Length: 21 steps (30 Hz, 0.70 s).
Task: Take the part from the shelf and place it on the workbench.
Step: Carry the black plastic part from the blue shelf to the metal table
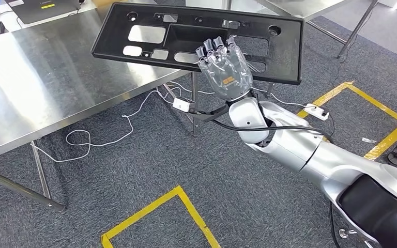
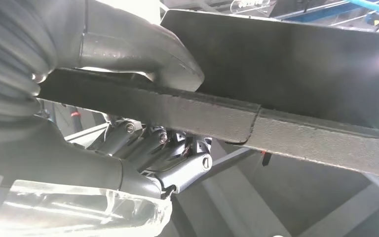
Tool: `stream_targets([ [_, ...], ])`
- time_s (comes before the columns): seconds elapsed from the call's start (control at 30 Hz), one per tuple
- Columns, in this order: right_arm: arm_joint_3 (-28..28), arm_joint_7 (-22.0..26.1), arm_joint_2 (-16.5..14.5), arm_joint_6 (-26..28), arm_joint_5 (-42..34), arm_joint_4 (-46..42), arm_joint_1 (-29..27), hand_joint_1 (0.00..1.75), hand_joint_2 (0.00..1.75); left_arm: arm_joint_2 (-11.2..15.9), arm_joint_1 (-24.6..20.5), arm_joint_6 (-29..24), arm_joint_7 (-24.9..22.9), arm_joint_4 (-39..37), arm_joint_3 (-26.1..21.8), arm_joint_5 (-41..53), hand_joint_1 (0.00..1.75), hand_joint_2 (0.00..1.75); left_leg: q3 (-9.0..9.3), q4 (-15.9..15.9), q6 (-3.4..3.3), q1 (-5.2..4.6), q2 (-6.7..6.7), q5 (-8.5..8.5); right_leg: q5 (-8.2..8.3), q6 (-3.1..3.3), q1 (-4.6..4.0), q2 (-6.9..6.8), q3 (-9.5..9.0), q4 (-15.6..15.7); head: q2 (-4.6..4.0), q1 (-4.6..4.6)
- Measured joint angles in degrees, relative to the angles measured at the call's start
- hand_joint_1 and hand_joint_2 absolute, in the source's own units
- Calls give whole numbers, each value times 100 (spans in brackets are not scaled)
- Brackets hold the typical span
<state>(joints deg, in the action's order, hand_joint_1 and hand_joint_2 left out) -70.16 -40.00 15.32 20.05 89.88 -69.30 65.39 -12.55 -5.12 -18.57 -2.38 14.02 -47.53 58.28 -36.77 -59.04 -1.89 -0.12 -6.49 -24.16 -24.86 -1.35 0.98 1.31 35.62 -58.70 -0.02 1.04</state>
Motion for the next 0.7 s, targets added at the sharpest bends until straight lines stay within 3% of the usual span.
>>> stream_targets([
  [0.07, 12, -1, -47, -1, 0, 20, 9, 175, 175, 2, 14, -11, 22, 12, -16, 3, 0, 175, -118, -265, 74, 1, 225, -172, -4, 73, 31, -83, -39, 24, -1, 26],
  [0.13, 19, -2, -71, -1, 0, 57, 10, 175, 175, 0, 10, -18, 36, 17, -28, 16, 0, 175, -441, -918, 148, 26, 515, -484, -30, 126, 30, -166, -73, 27, -1, 51],
  [0.2, 6, -2, -95, 1, 0, 132, -4, 175, 175, 0, 6, -17, 38, 18, -54, 57, 0, 175, -769, -1494, 196, 69, 617, -654, -55, 148, 24, -259, -94, 26, -1, 49],
  [0.23, -4, -2, -115, 4, 0, 183, -16, 175, 175, 0, 7, -17, 36, 19, -71, 88, 0, 175, -811, -1523, 206, 85, 638, -598, -66, 152, 24, -305, -104, 25, -1, 52],
  [0.27, -15, -2, -143, 9, 0, 238, -27, 175, 175, 1, 9, -17, 34, 20, -86, 117, 0, 175, -730, -1318, 206, 95, 665, -441, -80, 144, 25, -348, -119, 25, -1, 52],
  [0.37, -25, -1, -213, 20, 0, 366, -31, 175, 175, 2, 6, -18, 30, 31, -107, 177, 0, 175, -178, -229, 150, 79, 912, 66, -128, 97, 18, -448, -185, 27, -1, 54],
  [0.43, -24, 0, -225, 21, 0, 386, -28, 175, 175, 2, 5, -18, 30, 34, -108, 183, 0, 175, -56, -1, 128, 62, 1027, 116, -140, 83, 13, -466, -202, 28, -1, 54],
  [0.53, -24, -1, -229, 25, 0, 412, -20, 175, 175, 3, -3, -18, 30, 40, -110, 185, 0, 175, -47, 17, 105, 33, 994, 89, -156, 57, -18, -504, -206, 28, -1, 48],
  [0.57, -24, -2, -247, 30, 0, 442, -17, 175, 175, 4, -7, -18, 30, 48, -113, 187, 0, 175, -31, 43, 68, 13, 928, 83, -176, 19, -44, -563, -232, 39, 0, 45],
  [0.63, -57, -2, -298, 36, 0, 590, -16, 175, 175, -1, -22, -42, 37, 62, -136, 219, 0, 175, 40, 123, -56, 14, 696, 99, -483, 2, -49, -411, 61, -618, 0, 17],
  [0.7, -133, -2, -342, 41, 0, 761, -46, 175, 175, -7, -35, -68, 52, 67, -169, 217, 0, 175, 101, 180, -137, 35, 468, 120, -802, 1, -29, -177, 538, -1513, -1, -10],
])
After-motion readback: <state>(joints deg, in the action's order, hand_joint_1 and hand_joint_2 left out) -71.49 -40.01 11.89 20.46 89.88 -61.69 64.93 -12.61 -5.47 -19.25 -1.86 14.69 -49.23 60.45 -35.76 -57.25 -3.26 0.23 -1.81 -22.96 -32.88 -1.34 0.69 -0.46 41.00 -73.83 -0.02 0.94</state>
